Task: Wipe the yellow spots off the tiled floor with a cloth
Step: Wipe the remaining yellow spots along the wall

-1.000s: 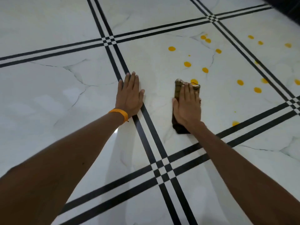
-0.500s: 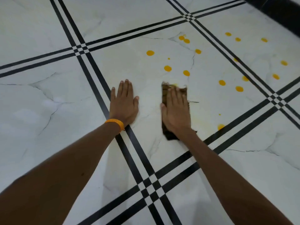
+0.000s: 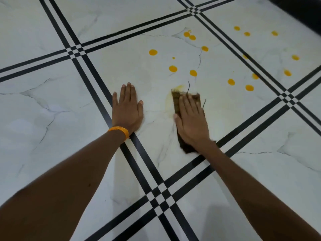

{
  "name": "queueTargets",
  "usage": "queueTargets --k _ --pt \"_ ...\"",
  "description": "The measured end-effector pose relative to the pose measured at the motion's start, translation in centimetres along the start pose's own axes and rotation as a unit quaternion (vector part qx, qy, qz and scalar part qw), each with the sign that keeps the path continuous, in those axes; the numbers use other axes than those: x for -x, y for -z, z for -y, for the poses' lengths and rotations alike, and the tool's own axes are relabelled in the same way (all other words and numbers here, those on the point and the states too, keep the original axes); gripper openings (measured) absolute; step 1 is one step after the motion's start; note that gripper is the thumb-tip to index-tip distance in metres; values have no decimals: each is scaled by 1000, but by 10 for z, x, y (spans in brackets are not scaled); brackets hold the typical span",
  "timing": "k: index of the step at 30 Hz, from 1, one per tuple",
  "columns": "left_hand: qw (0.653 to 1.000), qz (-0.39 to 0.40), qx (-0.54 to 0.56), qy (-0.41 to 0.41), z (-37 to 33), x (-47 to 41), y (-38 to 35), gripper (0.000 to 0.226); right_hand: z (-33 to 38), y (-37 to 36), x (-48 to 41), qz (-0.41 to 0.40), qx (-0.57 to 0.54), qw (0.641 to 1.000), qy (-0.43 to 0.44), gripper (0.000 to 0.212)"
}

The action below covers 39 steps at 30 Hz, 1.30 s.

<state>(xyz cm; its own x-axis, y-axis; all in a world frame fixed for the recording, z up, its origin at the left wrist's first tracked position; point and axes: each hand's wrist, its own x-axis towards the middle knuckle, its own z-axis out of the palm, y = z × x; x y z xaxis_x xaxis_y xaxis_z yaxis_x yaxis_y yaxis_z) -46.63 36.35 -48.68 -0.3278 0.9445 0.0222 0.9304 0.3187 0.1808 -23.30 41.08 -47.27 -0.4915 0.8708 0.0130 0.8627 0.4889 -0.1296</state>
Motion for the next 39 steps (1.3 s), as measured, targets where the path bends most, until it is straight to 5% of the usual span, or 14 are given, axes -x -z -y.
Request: queueTargets --k 3,6,9,14,17,21,24,29,33,36,39 --pt "1000 -3 1 -5 -1 1 -2 63 -53 15 39 34 -19 999 16 67" --pt "1000 -19 -7 -5 0 0 -5 63 -117 26 -5 -7 11 993 -121 75" --pt "1000 -19 2 -3 -3 -2 -4 62 -83 19 -66 -25 0 979 -204 77" --pt "999 -7 20 -31 8 -8 12 60 -19 7 -4 14 -8 999 32 67" --pt "1000 -8 19 -22 22 -40 21 61 -76 14 -4 12 -4 1000 -15 71" --pt "1000 -8 17 16 32 -60 4 66 -84 8 -109 -46 7 987 -151 76" --pt "1000 -12 11 5 35 -60 2 65 -43 -2 -152 -45 -2 993 -111 68" --pt "1000 -7 16 13 35 -60 3 64 -38 5 -58 17 -8 998 63 65" --pt "1000 -4 13 17 33 -58 4 64 -95 17 -109 -22 -4 998 -61 73" --pt "1000 7 15 21 34 -59 5 63 -63 16 -177 -5 -8 990 -142 76" --pt "1000 -4 20 18 35 -61 4 62 6 3 -185 -24 -16 997 -73 72"
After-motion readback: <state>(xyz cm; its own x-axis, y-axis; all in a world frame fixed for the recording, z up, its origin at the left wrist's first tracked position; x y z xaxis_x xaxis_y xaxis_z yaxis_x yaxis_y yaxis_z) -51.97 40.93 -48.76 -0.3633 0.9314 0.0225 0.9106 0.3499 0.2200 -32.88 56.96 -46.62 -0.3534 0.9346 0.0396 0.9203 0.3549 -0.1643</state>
